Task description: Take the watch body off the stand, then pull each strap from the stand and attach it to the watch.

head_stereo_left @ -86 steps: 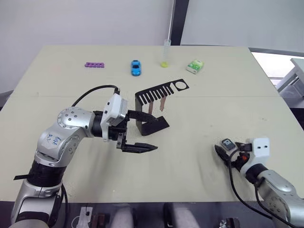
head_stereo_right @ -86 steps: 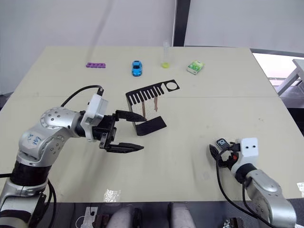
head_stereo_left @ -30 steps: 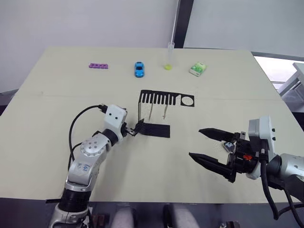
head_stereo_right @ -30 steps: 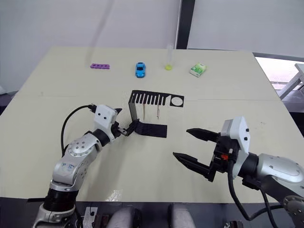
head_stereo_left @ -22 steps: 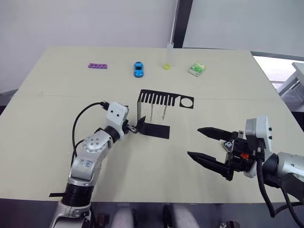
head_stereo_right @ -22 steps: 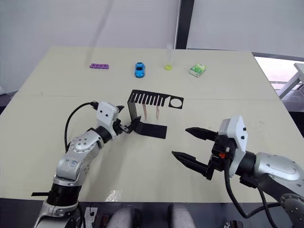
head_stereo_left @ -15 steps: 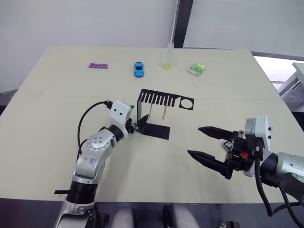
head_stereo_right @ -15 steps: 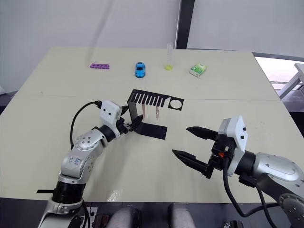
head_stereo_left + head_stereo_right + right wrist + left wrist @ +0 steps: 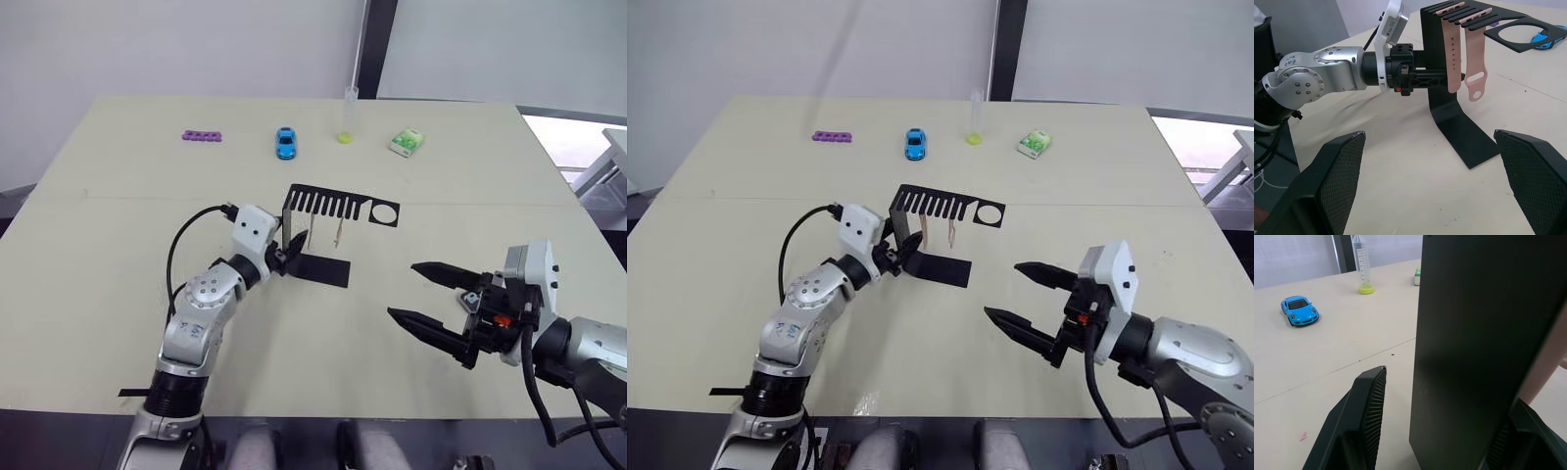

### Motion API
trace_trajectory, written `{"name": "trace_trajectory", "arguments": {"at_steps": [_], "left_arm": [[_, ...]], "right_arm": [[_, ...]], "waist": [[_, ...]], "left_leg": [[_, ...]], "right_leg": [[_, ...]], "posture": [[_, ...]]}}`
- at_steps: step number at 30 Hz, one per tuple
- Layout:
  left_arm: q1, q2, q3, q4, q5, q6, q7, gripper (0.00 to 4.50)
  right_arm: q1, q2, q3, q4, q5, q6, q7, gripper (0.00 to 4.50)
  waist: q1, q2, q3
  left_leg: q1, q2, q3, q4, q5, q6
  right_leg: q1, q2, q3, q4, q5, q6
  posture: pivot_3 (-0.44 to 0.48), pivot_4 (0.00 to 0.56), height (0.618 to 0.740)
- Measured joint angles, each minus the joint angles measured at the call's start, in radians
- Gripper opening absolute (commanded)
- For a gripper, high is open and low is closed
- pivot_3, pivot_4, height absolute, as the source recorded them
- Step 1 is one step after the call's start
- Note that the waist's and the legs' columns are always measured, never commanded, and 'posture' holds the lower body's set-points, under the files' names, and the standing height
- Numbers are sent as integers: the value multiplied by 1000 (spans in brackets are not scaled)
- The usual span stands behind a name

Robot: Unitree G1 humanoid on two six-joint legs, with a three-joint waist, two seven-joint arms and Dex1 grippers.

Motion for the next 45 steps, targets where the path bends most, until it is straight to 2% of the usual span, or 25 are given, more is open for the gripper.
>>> {"name": "trace_trajectory", "arguments": {"at_steps": [5, 9, 22, 25, 26, 38, 44, 45], "left_arm": [[0, -4, 0, 0, 5, 0, 5, 2543], [0, -15, 1, 0, 5, 0, 9, 1326], [3, -23, -12, 3, 8, 2, 7, 1326], [3, -22, -11, 5, 15, -2, 9, 487], [1, -22, -10, 8, 18, -3, 12, 51], [-6, -94, -15, 29, 51, -6, 79, 51], [-53, -153, -17, 75, 90, 4, 163, 51], [-88, -173, -16, 116, 106, 2, 190, 51]], "right_arm": [[-1, 0, 0, 0, -1, 0, 0, 4500], [-1, 0, 0, 0, -2, 0, 0, 4500], [-2, 0, 0, 0, -20, -4, 0, 4500], [-3, 0, 0, 0, -22, -4, 0, 4500], [-3, 0, 0, 0, -22, -4, 0, 4500], [-2, 3, 0, -3, -33, -4, -4, 4500], [-34, 27, 31, -25, -54, -1, -87, 4500], [-67, 46, 66, -27, -78, 8, -140, 4500]], "waist": [[0, 0, 0], [0, 0, 0], [0, 0, 0], [0, 0, 0], [1, 0, 0], [1, 0, 0], [1, -1, 1], [1, -2, 1]], "left_leg": [[0, 0, 0, 0, 0, 0], [0, 0, 0, 0, 0, 0], [0, 0, 0, 0, 0, 0], [0, 0, 0, 0, 0, 0], [0, 0, 0, 0, 0, 0], [0, 0, 0, 0, 0, 0], [-1, 0, 0, 0, 0, 0], [-1, 0, 0, 0, 0, 0]], "right_leg": [[0, 0, 0, 0, 0, 0], [0, 0, 0, 0, 0, 0], [0, 0, 0, 0, 0, 0], [0, 0, 0, 0, 0, 0], [0, 0, 0, 0, 0, 0], [0, 0, 0, -1, 0, 0], [-1, 0, 0, -1, 0, 0], [-1, 0, 0, 0, 0, 0]], "posture": [[0, 150, 740], [0, 150, 740], [0, 150, 740], [0, 150, 740], [0, 150, 740], [0, 150, 740], [0, 150, 740], [0, 150, 740]]}}
